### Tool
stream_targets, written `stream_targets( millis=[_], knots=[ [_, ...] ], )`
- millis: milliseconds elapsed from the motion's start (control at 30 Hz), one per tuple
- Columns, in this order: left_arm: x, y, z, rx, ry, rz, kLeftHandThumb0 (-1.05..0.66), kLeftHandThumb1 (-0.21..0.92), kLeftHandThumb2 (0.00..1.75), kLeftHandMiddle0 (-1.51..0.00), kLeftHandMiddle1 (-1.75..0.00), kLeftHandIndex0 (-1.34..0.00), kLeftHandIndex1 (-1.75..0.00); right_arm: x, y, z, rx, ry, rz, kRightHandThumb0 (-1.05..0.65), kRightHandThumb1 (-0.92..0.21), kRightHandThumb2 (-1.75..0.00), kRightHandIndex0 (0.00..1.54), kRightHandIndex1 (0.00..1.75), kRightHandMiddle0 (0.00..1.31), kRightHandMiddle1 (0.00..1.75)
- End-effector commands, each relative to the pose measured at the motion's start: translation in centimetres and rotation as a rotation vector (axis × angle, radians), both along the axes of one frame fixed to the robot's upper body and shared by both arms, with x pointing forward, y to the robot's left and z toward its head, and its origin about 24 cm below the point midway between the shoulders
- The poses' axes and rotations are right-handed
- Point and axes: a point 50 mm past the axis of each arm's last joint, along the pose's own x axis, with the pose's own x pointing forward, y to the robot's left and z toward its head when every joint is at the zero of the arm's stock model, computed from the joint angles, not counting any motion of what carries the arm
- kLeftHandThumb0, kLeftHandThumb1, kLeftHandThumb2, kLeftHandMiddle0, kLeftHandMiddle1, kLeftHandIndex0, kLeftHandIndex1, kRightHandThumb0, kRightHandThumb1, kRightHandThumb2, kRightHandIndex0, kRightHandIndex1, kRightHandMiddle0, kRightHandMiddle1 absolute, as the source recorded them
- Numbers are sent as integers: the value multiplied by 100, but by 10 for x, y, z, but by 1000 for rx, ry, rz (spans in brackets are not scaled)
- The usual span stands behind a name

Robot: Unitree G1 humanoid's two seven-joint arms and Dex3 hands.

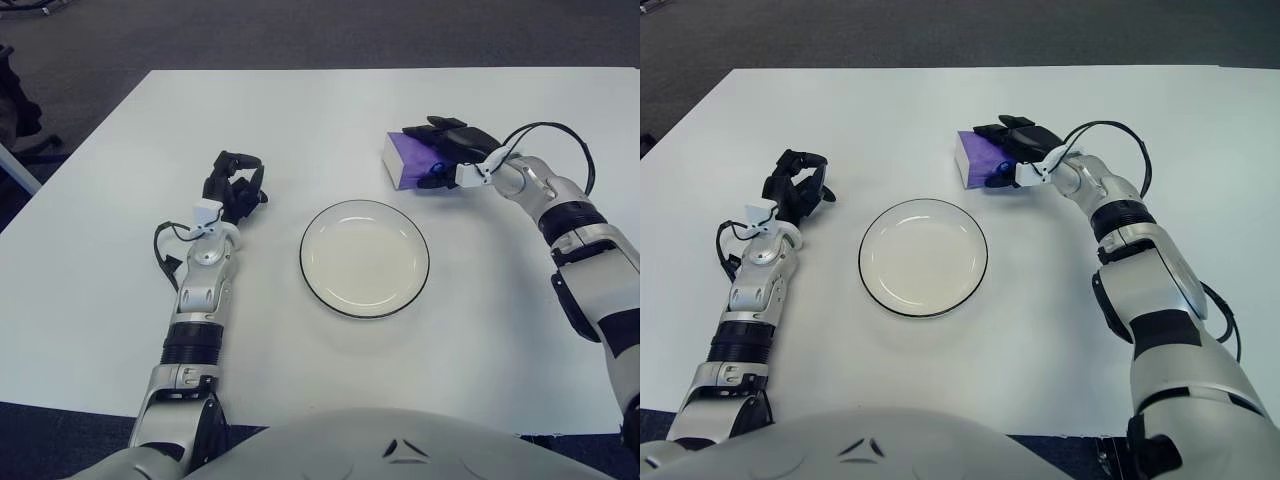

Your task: Put the tissue paper into the plate.

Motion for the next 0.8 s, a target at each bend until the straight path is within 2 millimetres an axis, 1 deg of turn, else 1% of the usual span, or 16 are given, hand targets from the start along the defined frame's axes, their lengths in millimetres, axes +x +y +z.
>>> stream_targets(
  millis=[0,33,67,100,133,167,200,233,267,300,367,400,433,500,600,767],
  knots=[
    [-31,-4,-54,-40,213,30,-36,90,38,-84,-175,-40,-157,-10,-19,-26,-95,51,-37,-37,-92,-25,27,92,48,134],
    [-31,-4,-54,-40,213,30,-36,90,38,-84,-175,-40,-157,-11,-20,-27,-100,39,-38,-37,-92,-25,25,100,47,136],
    [-31,-4,-54,-40,213,30,-36,90,38,-85,-175,-40,-157,-11,-20,-27,-104,30,-39,-23,-92,-28,24,122,48,135],
    [-31,-4,-54,-41,213,30,-36,90,38,-85,-175,-39,-157,-11,-20,-28,-107,23,-40,-15,-92,-30,24,136,49,134],
    [-31,-4,-54,-41,213,30,-36,90,38,-85,-175,-39,-157,-11,-21,-28,-109,17,-40,-9,-92,-31,23,146,49,134],
    [-31,-4,-54,-41,213,31,-36,90,38,-85,-175,-39,-157,-11,-21,-28,-111,11,-43,-8,-92,-31,23,149,49,134],
    [-31,-4,-54,-41,213,31,-36,90,38,-85,-175,-39,-157,-11,-21,-28,-113,6,-45,-5,-86,-43,22,158,48,137],
    [-31,-4,-54,-42,213,31,-36,90,38,-85,-175,-39,-157,-11,-22,-27,-113,2,-51,-4,-83,-49,21,161,48,138],
    [-31,-4,-54,-42,213,31,-36,90,38,-85,-175,-39,-157,-11,-22,-27,-113,-1,-54,-2,-76,-64,22,166,47,145],
    [-31,-4,-54,-42,213,31,-36,90,39,-85,-175,-39,-157,-10,-23,-27,-112,-3,-57,-1,-70,-73,23,169,47,150],
    [-31,-4,-54,-43,212,31,-36,90,39,-85,-175,-39,-157,-10,-24,-26,-86,-2,-80,-1,-64,-85,24,172,45,157],
    [-31,-4,-54,-43,212,31,-36,89,39,-85,-175,-39,-157,-9,-24,-26,-69,-1,-93,0,-58,-95,29,173,44,163],
    [-31,-4,-54,-44,212,31,-36,89,39,-85,-175,-39,-157,-10,-25,-26,-23,8,-107,0,-56,-99,30,173,43,165],
    [-31,-4,-54,-45,211,31,-36,89,39,-85,-175,-39,-157,-11,-27,-26,42,23,-122,0,-46,-113,39,174,43,170],
    [-31,-4,-54,-46,211,31,-36,89,39,-85,-175,-39,-157,-11,-28,-25,88,34,-131,0,-36,-124,50,174,47,168],
    [-31,-4,-54,-48,210,31,-36,89,39,-85,-175,-39,-157,-12,-31,-22,100,35,-128,0,-29,-132,56,175,52,165]
  ],
)
